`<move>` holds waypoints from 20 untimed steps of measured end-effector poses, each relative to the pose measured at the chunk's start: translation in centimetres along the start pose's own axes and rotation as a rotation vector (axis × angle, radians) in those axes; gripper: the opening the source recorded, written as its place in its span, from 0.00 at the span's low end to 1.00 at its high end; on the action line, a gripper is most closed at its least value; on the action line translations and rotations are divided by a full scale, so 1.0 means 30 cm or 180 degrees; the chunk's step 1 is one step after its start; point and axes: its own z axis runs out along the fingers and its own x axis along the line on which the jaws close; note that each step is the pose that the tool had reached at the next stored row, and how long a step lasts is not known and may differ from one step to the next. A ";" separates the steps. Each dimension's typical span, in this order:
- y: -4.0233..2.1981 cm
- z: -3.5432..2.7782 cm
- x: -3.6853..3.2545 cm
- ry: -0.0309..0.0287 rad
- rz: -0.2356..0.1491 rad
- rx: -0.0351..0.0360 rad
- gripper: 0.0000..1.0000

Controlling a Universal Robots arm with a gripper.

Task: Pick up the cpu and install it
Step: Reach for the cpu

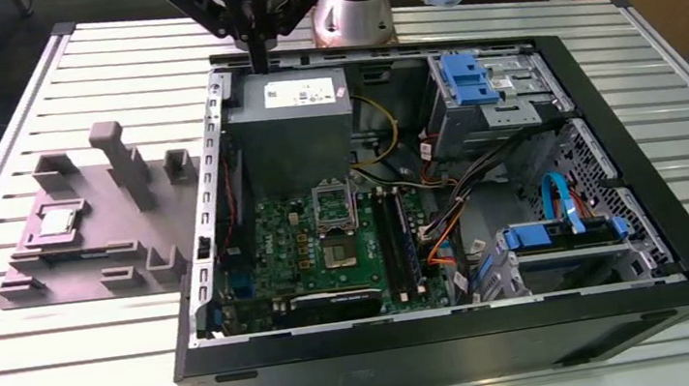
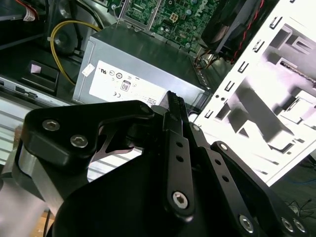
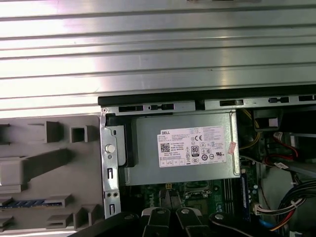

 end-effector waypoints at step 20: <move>-0.003 -0.001 0.037 0.0000 0.0000 0.0000 0.11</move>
